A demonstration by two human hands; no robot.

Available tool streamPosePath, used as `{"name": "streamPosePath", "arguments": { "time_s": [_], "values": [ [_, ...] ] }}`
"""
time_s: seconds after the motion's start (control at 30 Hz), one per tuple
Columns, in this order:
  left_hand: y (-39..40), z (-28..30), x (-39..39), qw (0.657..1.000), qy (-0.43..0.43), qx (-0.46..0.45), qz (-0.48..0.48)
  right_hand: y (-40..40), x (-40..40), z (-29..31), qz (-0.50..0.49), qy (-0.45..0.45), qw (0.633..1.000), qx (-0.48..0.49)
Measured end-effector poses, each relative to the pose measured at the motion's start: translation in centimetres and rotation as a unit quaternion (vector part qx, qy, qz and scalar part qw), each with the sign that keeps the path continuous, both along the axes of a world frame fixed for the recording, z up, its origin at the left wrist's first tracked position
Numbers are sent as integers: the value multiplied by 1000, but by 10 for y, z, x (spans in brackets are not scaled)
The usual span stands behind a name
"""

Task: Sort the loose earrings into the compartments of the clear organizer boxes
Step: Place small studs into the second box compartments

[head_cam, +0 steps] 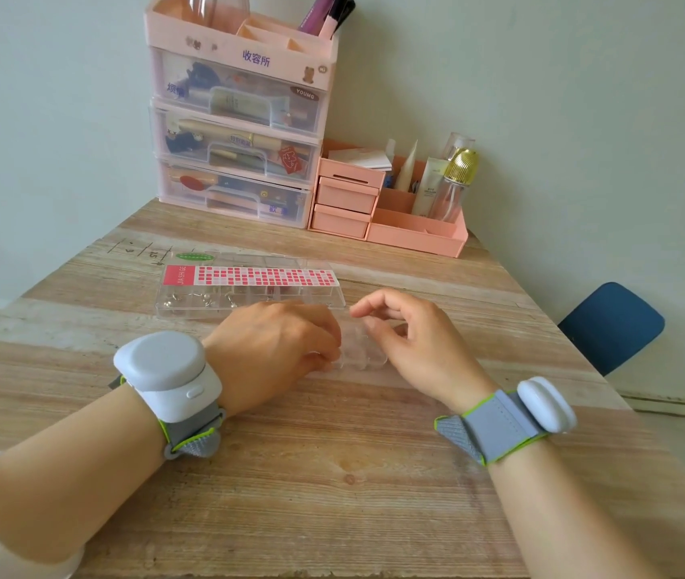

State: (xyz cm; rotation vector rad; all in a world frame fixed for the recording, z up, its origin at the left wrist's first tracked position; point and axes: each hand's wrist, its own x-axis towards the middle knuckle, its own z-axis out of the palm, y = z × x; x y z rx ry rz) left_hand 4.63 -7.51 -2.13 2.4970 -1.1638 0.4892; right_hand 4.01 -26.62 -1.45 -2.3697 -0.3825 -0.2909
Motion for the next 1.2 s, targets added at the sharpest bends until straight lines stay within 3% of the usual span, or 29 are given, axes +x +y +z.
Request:
{"name": "streamPosePath", "arguments": {
  "time_s": [0.33,0.8,1.2],
  "values": [
    [-24,5,11,996,69,26,43,-43,-1,12,-53,12,998,37],
    [-30,11,10,994,83,18,68,-64,-1,-8,-117,4,991,60],
    [-96,17,-12,983,180,4,-46,-70,-1,-9,-170,-43,981,86]
  ]
}}
